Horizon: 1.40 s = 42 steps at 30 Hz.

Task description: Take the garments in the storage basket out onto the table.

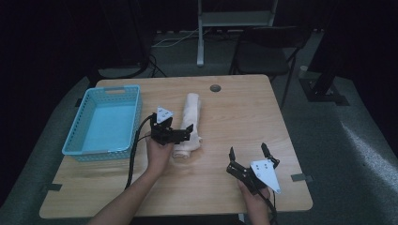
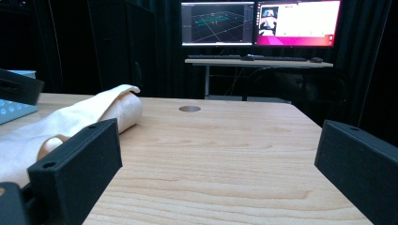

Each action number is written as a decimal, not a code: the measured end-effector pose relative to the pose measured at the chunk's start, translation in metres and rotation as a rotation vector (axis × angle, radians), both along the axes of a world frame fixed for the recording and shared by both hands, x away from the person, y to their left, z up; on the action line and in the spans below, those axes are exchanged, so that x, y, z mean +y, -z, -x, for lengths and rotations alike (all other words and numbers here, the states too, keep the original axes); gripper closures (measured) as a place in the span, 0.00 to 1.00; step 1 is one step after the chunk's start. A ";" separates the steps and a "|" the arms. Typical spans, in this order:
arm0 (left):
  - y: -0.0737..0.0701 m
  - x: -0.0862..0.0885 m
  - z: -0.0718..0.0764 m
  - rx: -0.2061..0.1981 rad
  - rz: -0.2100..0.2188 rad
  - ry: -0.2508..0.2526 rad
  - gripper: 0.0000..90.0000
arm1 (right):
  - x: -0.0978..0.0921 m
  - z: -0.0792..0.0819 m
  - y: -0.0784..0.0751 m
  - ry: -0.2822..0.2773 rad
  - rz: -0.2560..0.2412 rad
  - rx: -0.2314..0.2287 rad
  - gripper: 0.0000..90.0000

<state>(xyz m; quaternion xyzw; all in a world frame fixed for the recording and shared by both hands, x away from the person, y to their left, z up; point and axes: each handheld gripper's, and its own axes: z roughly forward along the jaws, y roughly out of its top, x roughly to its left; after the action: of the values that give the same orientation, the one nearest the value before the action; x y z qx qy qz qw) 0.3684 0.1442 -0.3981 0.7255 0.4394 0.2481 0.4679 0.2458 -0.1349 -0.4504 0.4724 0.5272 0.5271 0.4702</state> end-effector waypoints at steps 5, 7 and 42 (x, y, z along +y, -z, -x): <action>0.001 0.006 0.012 -0.051 -0.001 -0.015 0.00 | 0.000 0.000 0.000 0.001 0.000 0.001 0.00; 0.001 0.008 0.015 -0.046 -0.001 0.000 0.00 | 0.000 0.000 0.000 0.001 0.000 0.000 0.00; 0.035 0.048 0.087 -0.181 0.038 0.116 0.00 | 0.000 0.000 0.000 0.007 -0.007 0.001 0.00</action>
<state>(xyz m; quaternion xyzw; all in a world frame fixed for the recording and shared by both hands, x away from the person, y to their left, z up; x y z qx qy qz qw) 0.2811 0.1922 -0.4335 0.7155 0.3571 0.2766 0.5328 0.2455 -0.1352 -0.4504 0.4761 0.5238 0.5273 0.4700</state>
